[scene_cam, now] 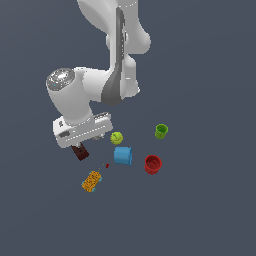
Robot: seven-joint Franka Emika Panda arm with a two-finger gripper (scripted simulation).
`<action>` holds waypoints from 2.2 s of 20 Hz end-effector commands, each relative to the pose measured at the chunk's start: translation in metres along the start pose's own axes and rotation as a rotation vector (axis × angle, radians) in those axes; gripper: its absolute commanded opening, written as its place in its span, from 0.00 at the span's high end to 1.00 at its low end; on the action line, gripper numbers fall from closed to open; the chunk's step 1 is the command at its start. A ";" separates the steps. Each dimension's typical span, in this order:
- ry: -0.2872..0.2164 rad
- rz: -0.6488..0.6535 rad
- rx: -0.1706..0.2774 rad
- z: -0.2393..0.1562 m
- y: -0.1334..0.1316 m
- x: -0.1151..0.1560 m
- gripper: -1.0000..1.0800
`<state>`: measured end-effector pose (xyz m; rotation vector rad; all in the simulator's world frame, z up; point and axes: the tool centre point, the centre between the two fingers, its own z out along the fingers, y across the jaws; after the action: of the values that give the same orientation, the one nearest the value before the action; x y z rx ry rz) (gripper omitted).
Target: Pick up a designated object from a clutter of objects.
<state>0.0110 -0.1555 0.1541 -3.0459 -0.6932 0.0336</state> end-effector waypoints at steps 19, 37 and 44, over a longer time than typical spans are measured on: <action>0.014 -0.217 -0.023 0.073 0.066 -0.055 0.04; 0.014 -0.225 -0.024 0.117 0.068 -0.058 0.04; 0.015 -0.226 -0.024 0.127 0.069 -0.057 1.00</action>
<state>-0.0136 -0.2409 0.0279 -2.9650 -1.0375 0.0001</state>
